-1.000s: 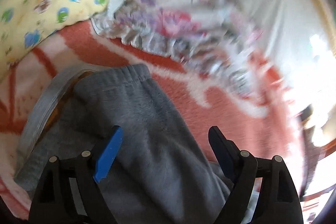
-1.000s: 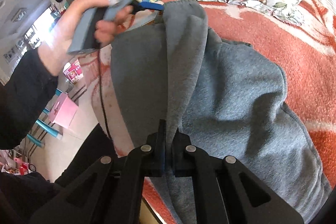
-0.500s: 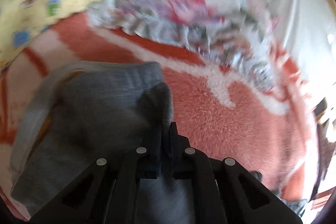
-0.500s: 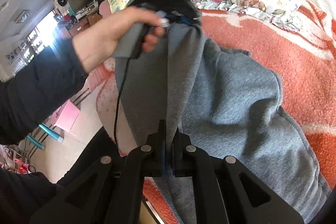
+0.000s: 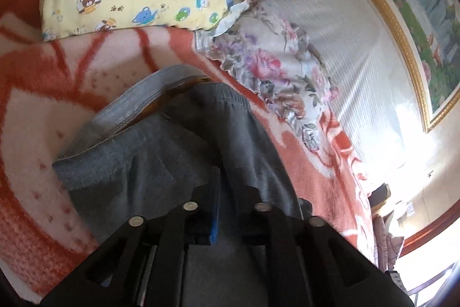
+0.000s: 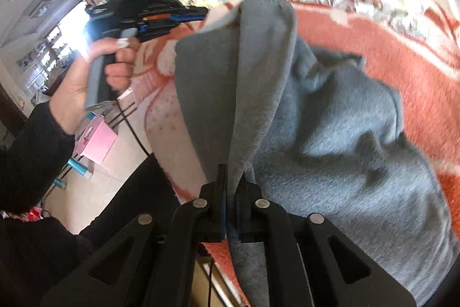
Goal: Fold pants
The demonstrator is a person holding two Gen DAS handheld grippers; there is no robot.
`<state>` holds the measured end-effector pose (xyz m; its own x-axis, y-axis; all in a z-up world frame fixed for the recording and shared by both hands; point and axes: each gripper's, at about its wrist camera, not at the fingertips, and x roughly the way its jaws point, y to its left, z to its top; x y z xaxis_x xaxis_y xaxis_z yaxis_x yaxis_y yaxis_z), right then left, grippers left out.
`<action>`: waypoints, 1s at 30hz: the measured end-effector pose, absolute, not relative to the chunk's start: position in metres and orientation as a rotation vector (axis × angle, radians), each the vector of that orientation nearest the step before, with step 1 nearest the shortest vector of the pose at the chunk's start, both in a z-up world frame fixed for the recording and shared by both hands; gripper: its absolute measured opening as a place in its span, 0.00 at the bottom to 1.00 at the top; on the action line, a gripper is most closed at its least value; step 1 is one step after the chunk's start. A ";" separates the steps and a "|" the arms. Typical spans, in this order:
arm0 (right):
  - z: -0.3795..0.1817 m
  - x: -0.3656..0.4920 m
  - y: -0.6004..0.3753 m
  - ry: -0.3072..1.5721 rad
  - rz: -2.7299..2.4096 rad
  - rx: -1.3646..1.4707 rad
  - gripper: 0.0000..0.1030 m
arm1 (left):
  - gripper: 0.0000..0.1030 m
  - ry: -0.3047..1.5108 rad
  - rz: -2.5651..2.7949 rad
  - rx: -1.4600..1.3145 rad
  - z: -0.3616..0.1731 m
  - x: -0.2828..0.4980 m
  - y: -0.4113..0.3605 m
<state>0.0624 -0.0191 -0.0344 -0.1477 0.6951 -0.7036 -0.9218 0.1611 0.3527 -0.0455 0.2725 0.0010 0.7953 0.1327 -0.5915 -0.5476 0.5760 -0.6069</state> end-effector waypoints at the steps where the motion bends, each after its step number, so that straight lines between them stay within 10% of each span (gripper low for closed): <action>1: -0.036 0.065 -0.015 0.968 1.442 -0.312 0.08 | 0.33 0.529 0.405 -0.874 0.003 -0.042 0.275; 5: -0.032 0.064 -0.007 0.953 1.455 -0.337 0.08 | 0.70 0.583 0.359 -0.820 0.023 0.000 0.288; 18: -0.050 0.069 -0.005 1.023 1.466 -0.263 0.08 | 0.79 1.081 0.754 -0.319 -0.032 0.185 0.243; 21: -0.048 0.069 -0.006 1.011 1.466 -0.273 0.08 | 0.68 1.050 0.697 -0.292 -0.040 0.179 0.243; 23: -0.045 0.068 -0.008 0.991 1.461 -0.276 0.08 | 0.17 0.986 0.639 -0.382 -0.035 0.157 0.255; 30: -0.032 0.059 -0.014 0.897 1.462 -0.287 0.06 | 0.04 0.647 0.443 -0.700 -0.002 0.064 0.288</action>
